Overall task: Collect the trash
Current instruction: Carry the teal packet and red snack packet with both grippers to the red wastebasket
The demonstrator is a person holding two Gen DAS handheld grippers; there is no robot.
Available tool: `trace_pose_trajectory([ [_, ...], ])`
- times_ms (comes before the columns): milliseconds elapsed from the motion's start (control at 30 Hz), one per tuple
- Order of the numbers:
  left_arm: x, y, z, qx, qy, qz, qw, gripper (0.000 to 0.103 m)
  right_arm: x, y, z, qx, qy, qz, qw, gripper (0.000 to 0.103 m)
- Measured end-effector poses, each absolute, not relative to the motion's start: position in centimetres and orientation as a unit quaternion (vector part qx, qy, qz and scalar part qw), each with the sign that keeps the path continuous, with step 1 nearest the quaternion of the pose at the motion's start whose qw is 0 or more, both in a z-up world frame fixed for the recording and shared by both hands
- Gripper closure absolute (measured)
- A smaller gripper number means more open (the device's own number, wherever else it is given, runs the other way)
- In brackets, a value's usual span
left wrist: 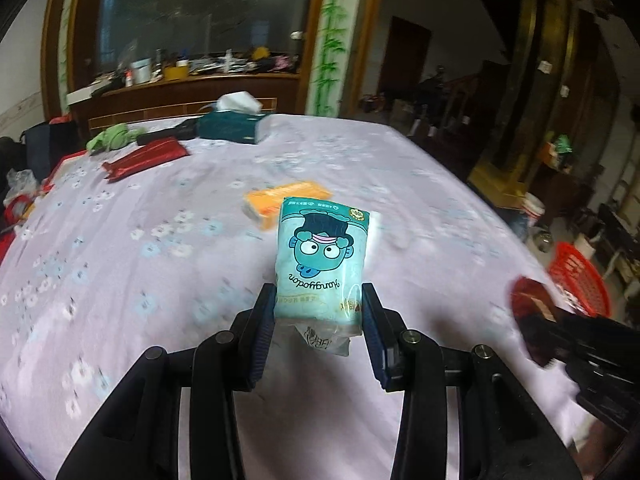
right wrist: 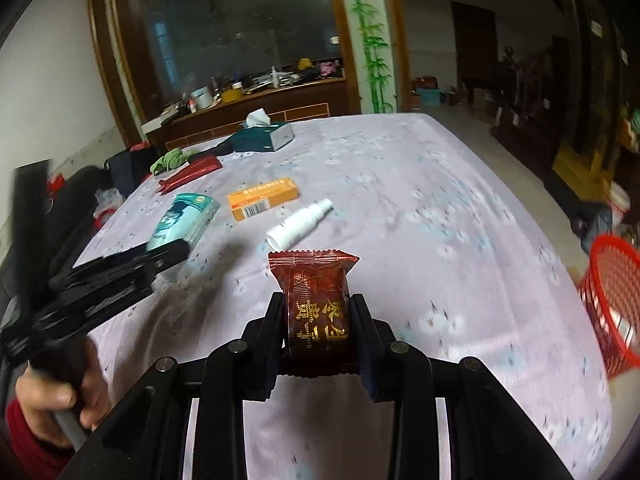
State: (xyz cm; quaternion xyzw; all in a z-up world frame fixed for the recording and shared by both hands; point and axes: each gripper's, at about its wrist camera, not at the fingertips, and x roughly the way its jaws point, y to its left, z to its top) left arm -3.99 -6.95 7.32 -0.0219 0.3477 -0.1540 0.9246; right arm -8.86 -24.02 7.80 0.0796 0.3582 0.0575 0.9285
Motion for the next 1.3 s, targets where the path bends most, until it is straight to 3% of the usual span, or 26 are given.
trace_pose_trajectory([
  [300, -8.7, -10.8, 8.0, 0.000, 0.335, -0.187, 0.924, 0.063, -12.5, -26.7, 7.0, 0.113, 0.346, 0.041, 0.931, 0.069],
  [1300, -9.0, -18.2, 6.2, 0.053, 0.359, -0.215, 0.907, 0.063, -14.7, -33.7, 6.4, 0.174, 0.330, 0.010, 0.928, 0.069],
])
